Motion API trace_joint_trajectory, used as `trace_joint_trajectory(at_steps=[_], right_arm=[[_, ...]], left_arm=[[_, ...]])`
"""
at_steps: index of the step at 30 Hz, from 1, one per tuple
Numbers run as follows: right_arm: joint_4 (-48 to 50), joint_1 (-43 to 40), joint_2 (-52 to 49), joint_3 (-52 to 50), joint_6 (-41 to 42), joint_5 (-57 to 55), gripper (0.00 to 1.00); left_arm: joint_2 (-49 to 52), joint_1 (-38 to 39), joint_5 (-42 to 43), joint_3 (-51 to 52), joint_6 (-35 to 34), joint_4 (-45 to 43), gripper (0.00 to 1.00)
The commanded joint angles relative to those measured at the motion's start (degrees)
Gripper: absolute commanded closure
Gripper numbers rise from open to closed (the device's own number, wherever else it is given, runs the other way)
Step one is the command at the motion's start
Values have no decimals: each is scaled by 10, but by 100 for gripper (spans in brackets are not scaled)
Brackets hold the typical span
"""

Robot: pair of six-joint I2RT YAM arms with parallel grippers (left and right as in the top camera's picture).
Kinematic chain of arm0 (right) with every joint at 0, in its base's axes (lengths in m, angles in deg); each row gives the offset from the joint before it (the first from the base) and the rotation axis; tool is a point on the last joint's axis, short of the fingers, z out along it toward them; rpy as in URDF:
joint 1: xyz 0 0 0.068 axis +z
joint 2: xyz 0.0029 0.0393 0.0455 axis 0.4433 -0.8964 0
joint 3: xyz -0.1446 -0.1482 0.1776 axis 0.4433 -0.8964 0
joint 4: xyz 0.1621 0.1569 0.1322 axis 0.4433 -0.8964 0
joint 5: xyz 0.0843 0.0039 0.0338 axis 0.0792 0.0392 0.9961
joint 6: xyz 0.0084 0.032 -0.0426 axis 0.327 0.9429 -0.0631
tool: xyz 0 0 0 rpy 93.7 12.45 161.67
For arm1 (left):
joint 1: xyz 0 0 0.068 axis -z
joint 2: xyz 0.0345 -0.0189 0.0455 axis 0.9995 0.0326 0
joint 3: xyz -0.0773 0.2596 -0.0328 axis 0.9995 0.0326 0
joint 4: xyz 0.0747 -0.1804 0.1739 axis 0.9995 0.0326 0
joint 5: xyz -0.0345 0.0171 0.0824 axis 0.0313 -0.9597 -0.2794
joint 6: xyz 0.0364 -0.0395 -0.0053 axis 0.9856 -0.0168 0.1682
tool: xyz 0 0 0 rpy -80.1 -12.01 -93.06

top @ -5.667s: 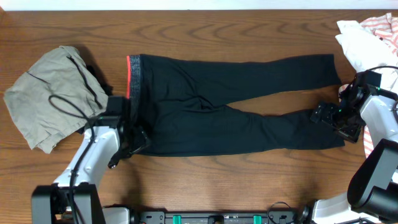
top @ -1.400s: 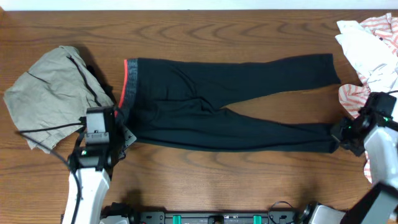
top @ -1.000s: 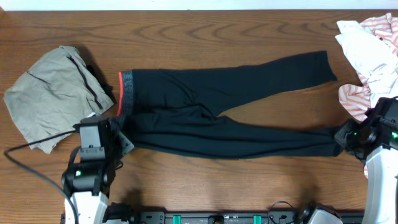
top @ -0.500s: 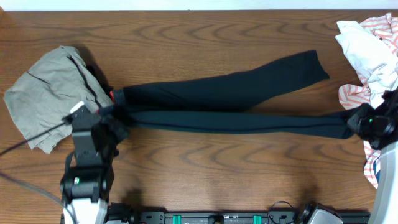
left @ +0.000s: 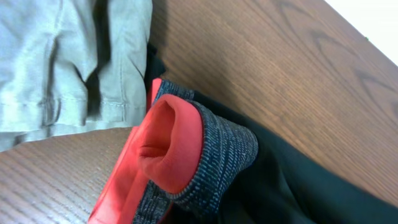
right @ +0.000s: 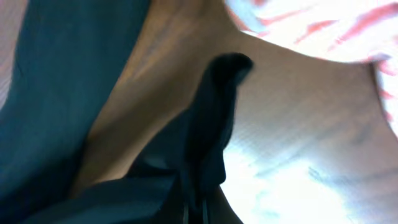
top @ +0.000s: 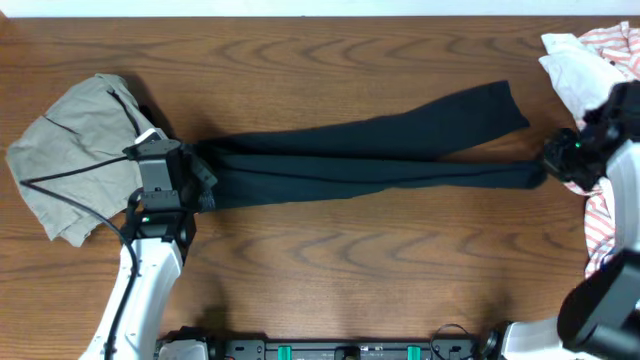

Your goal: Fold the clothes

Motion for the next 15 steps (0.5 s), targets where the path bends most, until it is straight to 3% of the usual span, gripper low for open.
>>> trace_joint_trajectory(at_steps=[1,15], right_arm=[[20,29,-38,24,14,-1,99],[127,50,-99,24,41,-3,99]], left_arm=[[21,-3,0,-23,10,-21,94],[114,-2,-1,-23,10,-151,94]])
